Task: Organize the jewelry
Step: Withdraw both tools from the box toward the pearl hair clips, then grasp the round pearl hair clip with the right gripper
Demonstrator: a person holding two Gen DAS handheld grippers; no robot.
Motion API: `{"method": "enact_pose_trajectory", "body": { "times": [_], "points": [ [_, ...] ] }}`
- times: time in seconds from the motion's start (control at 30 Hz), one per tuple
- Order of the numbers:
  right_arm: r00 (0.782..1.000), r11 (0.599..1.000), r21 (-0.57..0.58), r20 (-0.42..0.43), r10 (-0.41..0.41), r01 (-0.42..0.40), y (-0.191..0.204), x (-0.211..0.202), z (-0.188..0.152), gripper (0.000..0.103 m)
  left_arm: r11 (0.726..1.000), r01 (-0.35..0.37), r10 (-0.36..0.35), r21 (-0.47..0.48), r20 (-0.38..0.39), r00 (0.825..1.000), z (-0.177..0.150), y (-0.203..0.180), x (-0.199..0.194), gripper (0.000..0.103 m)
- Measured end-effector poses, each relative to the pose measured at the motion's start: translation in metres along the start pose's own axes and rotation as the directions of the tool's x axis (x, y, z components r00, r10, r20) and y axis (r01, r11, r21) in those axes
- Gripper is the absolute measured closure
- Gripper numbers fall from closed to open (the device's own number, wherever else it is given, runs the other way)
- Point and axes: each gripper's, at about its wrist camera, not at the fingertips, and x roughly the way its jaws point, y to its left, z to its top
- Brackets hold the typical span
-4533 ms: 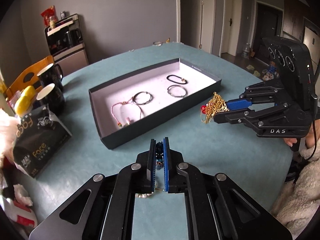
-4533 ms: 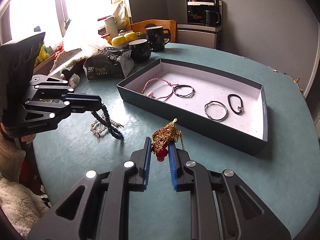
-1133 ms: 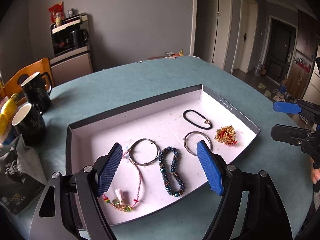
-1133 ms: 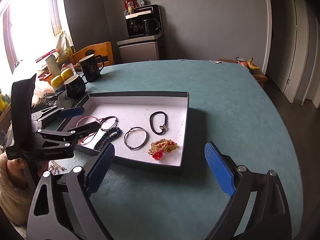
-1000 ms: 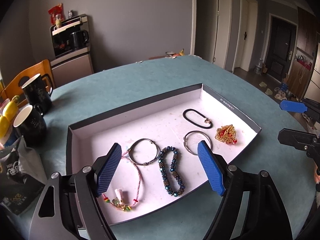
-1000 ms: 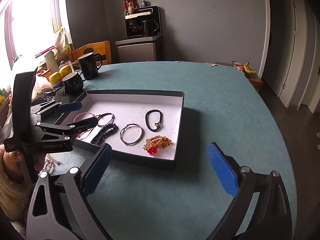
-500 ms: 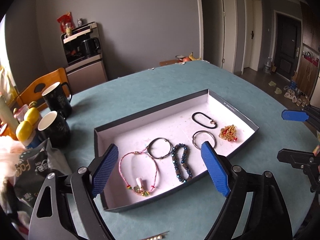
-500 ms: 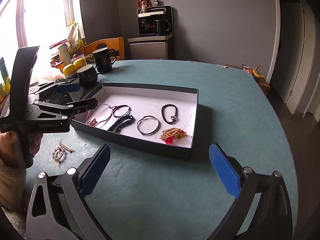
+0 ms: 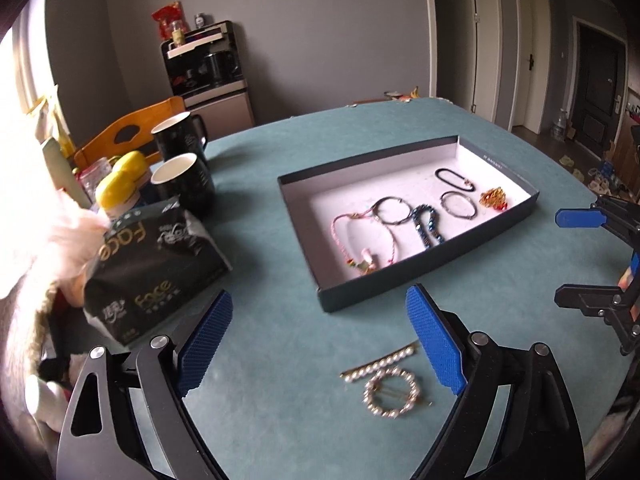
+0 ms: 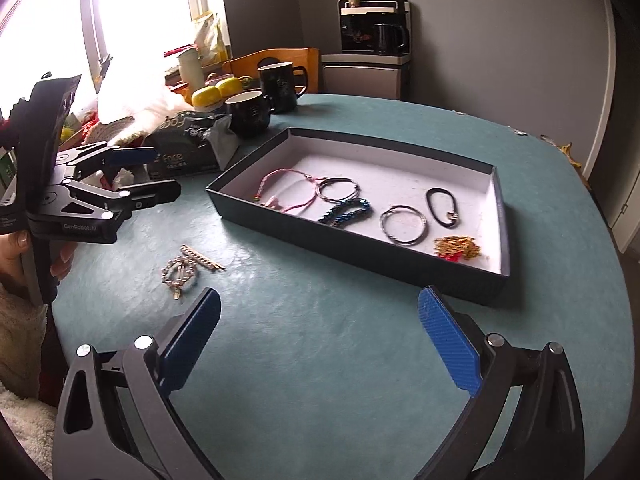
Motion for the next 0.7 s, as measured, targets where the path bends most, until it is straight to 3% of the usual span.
{"method": "enact_pose_trajectory", "body": {
  "times": [0.2, 0.5, 0.7],
  "points": [
    [0.992, 0.993, -0.032, -0.063, 0.111, -0.113, 0.047, 0.029, -0.003, 0.007, 1.0, -0.017, 0.016, -0.019, -0.049, 0.999, -0.023, 0.02, 0.01, 0.012],
    [0.974, 0.971, -0.144, -0.152, 0.167, -0.189, 0.114, 0.067, 0.0, 0.036, 0.997, -0.007, 0.002, -0.082, -0.072, 0.997, -0.029, 0.034, 0.022, 0.013],
    [0.974, 0.978, -0.138, -0.181, 0.133, -0.159, 0.124, 0.088, 0.002, 0.05, 0.995, 0.009, -0.015, -0.098, -0.051, 0.999, -0.03, 0.037, 0.018, 0.012]
  ]
}}
